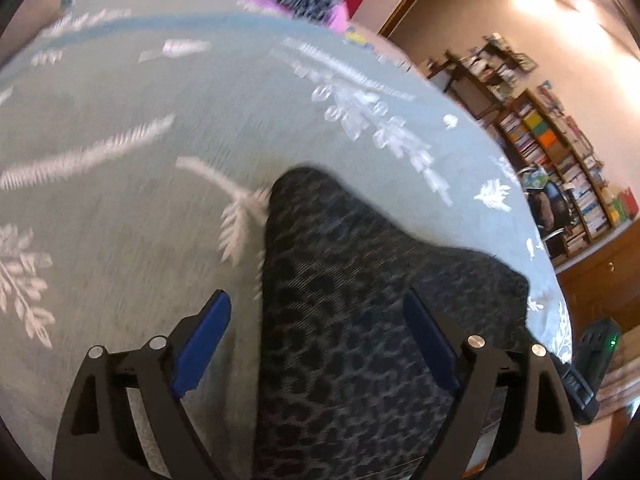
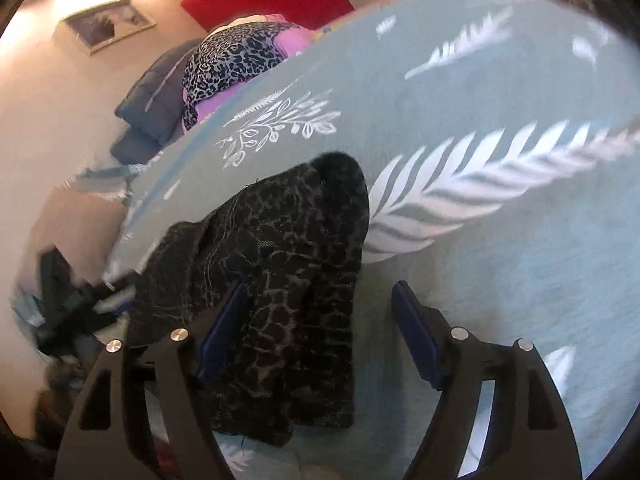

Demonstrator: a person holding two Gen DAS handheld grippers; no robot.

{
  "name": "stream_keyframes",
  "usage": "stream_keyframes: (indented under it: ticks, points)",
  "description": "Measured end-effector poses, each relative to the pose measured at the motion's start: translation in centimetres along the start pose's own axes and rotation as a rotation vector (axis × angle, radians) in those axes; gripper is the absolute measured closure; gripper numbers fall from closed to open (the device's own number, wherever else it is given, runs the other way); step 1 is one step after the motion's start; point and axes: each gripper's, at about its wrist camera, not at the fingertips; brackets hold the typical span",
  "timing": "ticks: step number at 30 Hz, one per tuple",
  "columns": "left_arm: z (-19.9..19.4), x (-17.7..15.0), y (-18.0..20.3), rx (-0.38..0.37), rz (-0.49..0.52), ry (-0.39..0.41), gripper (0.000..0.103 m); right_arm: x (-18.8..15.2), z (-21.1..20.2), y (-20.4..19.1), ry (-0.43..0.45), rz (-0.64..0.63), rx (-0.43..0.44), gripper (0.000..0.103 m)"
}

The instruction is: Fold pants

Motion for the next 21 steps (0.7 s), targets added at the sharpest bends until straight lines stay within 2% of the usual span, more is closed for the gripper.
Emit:
stream_keyframes:
  ticks: [3,8,13,16,21]
  points:
    - [0.8,-0.4,-0.8,-0.044,-0.046,-0.038,0.016,0.7,1.0,0.7,-0.044,0.053,0.053,0.021]
    - [1.3,-0.3,-0.9,-0.101,-0.03,-0.059,0.016,1.1,1.9,0.4,-0.103,0.02,0.069,0.014]
    - [1.9,-0.4,-0.3,-0.152,0.015,-0.09,0.014,0.6,2.7,-1.0,-0.139,-0.062,0.031,0.013]
    - [2.3,-0.6,0.2,-0.19,0.03,-0.107,0.014,0.0,3.2,-2.0,-0.18,-0.106,0.045,0.013]
    - [2.3,-0.5,0.1,-0.216,0.016,-0.11,0.018,-0.1,3.6,-2.4,-0.206,-0.107,0.052,0.013]
Point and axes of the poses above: each gripper's, at about its wrist camera, not at the fingertips, and z roughly the way its jaws point, y to its right, x to its top, and after that the axes turned 10 degrees about z, right-handed
